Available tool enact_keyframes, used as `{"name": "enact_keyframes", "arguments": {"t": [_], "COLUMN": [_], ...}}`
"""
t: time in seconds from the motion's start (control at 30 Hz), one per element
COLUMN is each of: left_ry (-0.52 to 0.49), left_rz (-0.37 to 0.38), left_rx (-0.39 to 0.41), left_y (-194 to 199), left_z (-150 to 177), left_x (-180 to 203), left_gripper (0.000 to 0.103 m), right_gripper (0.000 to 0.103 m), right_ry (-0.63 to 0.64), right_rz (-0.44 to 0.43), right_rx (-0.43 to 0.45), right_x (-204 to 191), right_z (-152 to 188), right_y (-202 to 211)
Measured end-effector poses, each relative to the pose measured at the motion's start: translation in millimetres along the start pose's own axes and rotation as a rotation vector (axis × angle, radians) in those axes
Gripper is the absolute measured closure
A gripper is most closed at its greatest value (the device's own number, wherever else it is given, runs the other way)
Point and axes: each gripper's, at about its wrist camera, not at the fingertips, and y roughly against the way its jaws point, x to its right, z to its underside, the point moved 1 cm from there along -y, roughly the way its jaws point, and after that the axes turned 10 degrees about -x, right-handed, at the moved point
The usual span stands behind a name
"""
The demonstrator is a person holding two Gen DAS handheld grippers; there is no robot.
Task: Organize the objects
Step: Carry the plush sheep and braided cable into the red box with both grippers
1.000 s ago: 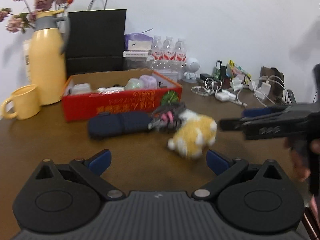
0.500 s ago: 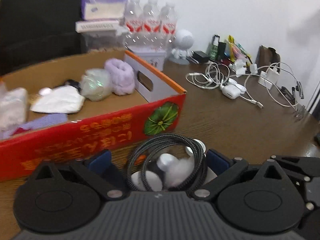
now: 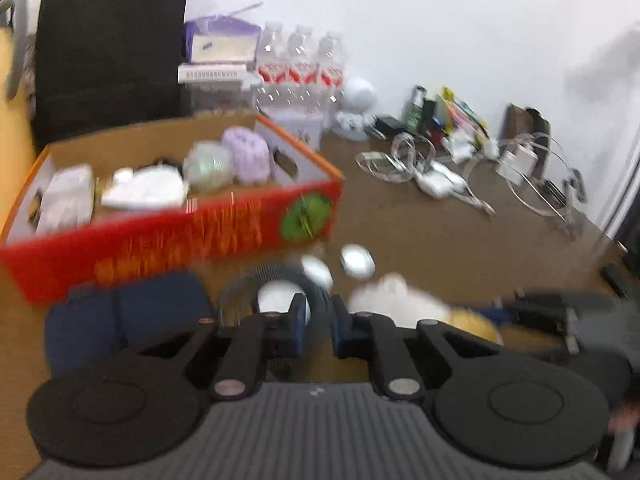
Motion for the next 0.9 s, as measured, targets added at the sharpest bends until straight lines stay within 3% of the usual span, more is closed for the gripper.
{"name": "enact_keyframes", "arguments": {"t": [0.13,0.17,0.2,0.23,0.27,0.33,0.4,0.53,0.73,0.9], "left_ry": [-0.047,-0.065,-0.066,-0.055,-0.049,-0.074,-0.123,-0.092,-0.177,-0.172], "left_rz": [-0.014,-0.033,-0.06,-0.088,-0.101,-0.101,-0.089,-0.031,-0.01,0.026], "left_rx": [-0.01,0.005,0.032,0.051,0.079,0.121,0.085,-0.009,0.035,-0.046], "left_y": [18.6,19.1,18.8,17.9,14.0,5.2,-15.9,-54.7,-69.3,-88.9], "left_z": [43.3,45.2,44.3,41.5,36.0,27.8,11.4,-8.9,-6.5,-18.0], "left_x": [14.7,16.7,15.6,13.1,9.4,5.4,-0.7,-21.9,-24.2,-22.8], "left_gripper": [0.089,0.082,0.07,0.029,0.003,0.002,0.0,0.0,0.0,0.002], "right_gripper": [0.054,0.053,0.053,0.053,0.052,0.052,0.051,0.052,0.051,0.05], "right_ry": [-0.035,-0.045,-0.055,-0.069,-0.085,-0.1,-0.097,-0.128,-0.142,-0.121], "right_rz": [0.007,-0.005,-0.005,0.003,0.012,0.021,0.027,0.014,0.049,0.032], "right_rx": [0.008,0.013,0.018,0.025,0.032,0.037,0.032,0.024,0.025,0.015], "right_x": [-9.3,-10.9,-11.1,-10.8,-9.1,-4.4,1.8,16.3,23.9,29.4], "right_z": [26.7,32.4,34.8,35.4,35.0,31.6,25.7,6.1,-25.2,-31.2], "right_y": [21.1,25.3,27.3,28.1,28.5,25.4,15.3,-8.6,-37.2,-42.8]}}
